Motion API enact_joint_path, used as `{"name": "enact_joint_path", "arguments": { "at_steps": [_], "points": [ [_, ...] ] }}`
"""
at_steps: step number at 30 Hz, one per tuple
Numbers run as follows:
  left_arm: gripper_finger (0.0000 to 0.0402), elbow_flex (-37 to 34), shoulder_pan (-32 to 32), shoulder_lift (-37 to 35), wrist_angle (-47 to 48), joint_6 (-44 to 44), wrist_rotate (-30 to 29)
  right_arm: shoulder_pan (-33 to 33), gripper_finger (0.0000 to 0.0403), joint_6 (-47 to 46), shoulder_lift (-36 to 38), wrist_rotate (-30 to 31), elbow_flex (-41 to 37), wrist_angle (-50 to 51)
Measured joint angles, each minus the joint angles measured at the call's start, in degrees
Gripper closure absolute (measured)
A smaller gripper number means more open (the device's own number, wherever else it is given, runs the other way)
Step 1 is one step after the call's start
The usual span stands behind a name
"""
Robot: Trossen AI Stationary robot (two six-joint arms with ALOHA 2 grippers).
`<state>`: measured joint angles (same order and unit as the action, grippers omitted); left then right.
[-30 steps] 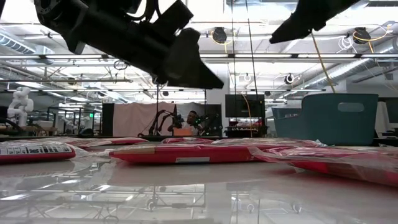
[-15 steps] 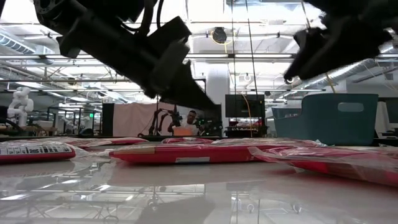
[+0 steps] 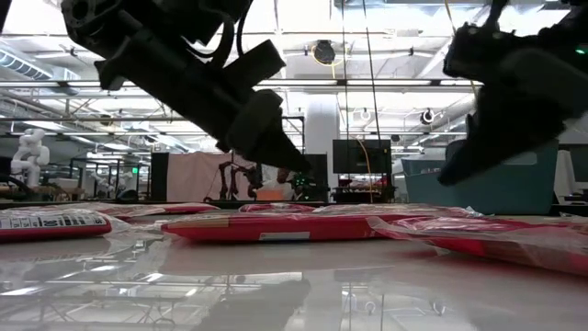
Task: Sort popcorn bags into baskets
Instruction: Put the red popcorn bag into the blue bin
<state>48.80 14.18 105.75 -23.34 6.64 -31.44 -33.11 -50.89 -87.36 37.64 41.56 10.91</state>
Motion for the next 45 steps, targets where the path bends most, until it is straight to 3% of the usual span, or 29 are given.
{"name": "enact_joint_path", "arguments": {
  "at_steps": [2,5,13,20,27,37,39,45],
  "points": [
    [0.0215,0.0,-1.32,0.0,-2.11,-1.84,-0.39,0.35,0.0197,-5.87,-0.16,5.09,0.02,0.87],
    [0.0215,0.0,-3.91,0.0,-4.94,-4.66,-0.32,1.57,0.0197,-10.15,-0.41,7.17,0.02,2.0],
    [0.0216,0.0,-8.59,0.04,-5.49,-8.28,11.7,3.16,0.0197,-14.87,-0.71,7.09,0.02,5.18],
    [0.0216,0.0,-8.88,4.4,-8.97,-12.18,12.99,2.98,0.0197,-17.79,-0.68,4.34,0.02,4.63],
    [0.0216,0.17,-7.25,10.36,-10.17,-8.87,13.9,3.0,0.0197,-17.6,-0.69,2.51,0.02,5.77],
    [0.0216,-0.06,-0.05,8.43,-9.84,-4.22,25.66,7.13,0.0197,-10.36,-0.69,2.68,0.02,6.4],
    [0.0216,-0.09,1.23,6.4,-10.03,-5.04,24.64,7.27,0.0197,-7.97,-0.67,2.7,0.0,5.0],
    [0.0216,0.07,2.99,-2.89,-3.98,-8.41,12.44,5.15,0.0197,3.22,-0.64,2.8,0.0,-3.6]
  ]
}}
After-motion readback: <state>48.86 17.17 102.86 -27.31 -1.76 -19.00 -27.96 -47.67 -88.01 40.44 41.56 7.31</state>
